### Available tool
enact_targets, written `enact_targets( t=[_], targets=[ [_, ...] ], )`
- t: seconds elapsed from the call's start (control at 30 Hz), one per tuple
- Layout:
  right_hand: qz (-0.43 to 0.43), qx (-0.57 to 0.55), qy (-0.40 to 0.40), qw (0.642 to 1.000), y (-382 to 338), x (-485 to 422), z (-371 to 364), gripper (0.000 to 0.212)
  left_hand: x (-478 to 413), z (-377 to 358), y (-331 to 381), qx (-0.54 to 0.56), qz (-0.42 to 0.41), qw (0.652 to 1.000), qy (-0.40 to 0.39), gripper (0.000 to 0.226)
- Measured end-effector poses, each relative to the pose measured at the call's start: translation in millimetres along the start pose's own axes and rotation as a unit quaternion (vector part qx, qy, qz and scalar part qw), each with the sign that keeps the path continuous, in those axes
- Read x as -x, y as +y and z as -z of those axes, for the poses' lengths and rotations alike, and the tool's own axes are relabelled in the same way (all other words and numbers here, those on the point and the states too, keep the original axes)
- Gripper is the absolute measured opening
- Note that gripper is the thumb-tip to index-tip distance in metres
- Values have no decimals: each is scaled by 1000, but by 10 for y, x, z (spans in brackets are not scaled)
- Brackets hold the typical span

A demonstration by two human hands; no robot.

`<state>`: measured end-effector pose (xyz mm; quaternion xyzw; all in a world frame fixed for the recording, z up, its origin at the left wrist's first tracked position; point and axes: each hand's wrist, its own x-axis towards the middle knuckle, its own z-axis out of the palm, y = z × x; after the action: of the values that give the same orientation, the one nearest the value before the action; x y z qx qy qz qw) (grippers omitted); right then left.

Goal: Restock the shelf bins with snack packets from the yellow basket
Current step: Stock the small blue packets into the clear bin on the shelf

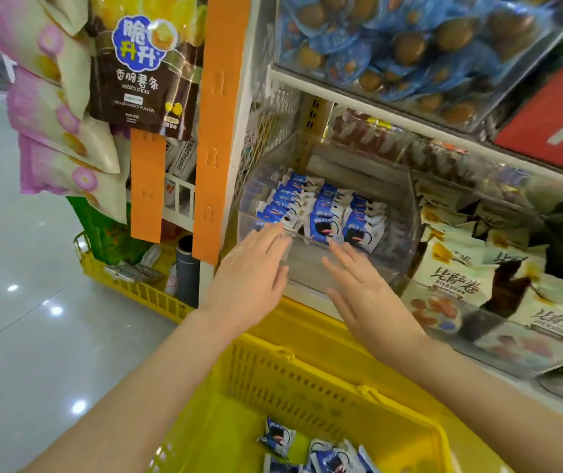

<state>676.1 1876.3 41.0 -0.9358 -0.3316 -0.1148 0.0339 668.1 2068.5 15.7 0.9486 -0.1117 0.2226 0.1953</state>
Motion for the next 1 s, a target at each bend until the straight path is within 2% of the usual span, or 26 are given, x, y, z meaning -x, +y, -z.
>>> enact_targets(
  t=[0.07, 0.13, 0.2, 0.27, 0.33, 0.43, 0.5, 0.57, 0.63, 0.7, 0.77, 0.87, 0.93, 1.0],
  targets=[
    [-14, -45, 16, 999, 0, 248, -49, 48, 145, -10, 65, 14, -7, 1000, -11, 43],
    [-60, -119, 38, 990, -2, 524, -153, 41, 361, -87, 119, 19, -12, 999, -30, 35],
    [-103, -147, 39, 983, 23, 788, -347, 34, 615, -240, 199, 21, -12, 998, -56, 27],
    [-164, -182, -9, 969, 76, 1005, -603, 31, 864, -444, 321, 38, -13, 995, -93, 22],
    [-234, -232, -73, 941, 142, 1192, -876, 29, 1083, -692, 434, 47, -12, 989, -143, 22],
    [-266, -235, -172, 919, 134, 1524, -1339, 25, 1400, -1120, 489, 30, -4, 966, -258, 24],
    [-269, -231, -246, 902, 49, 1816, -1669, 26, 1634, -1397, 466, 26, 27, 934, -356, 25],
    [-275, -256, -320, 870, -55, 2136, -1956, 30, 1891, -1656, 431, 33, 47, 891, -451, 28],
    [-288, -289, -385, 828, -139, 2417, -2152, 40, 2140, -1885, 414, 47, 54, 842, -534, 33],
    [-285, -286, -426, 809, -194, 2613, -2269, 49, 2360, -2073, 421, 71, 78, 794, -598, 35],
    [-273, -270, -430, 817, -220, 2703, -2350, 55, 2540, -2218, 439, 97, 116, 746, -648, 38],
    [-261, -258, -418, 831, -205, 2705, -2438, 58, 2681, -2368, 436, 133, 126, 685, -705, 47],
    [-272, -254, -408, 834, -137, 2681, -2484, 53, 2701, -2445, 405, 153, 123, 663, -723, 56],
    [-306, -274, -409, 815, -58, 2659, -2508, 50, 2713, -2513, 388, 153, 117, 656, -730, 62]
  ],
)
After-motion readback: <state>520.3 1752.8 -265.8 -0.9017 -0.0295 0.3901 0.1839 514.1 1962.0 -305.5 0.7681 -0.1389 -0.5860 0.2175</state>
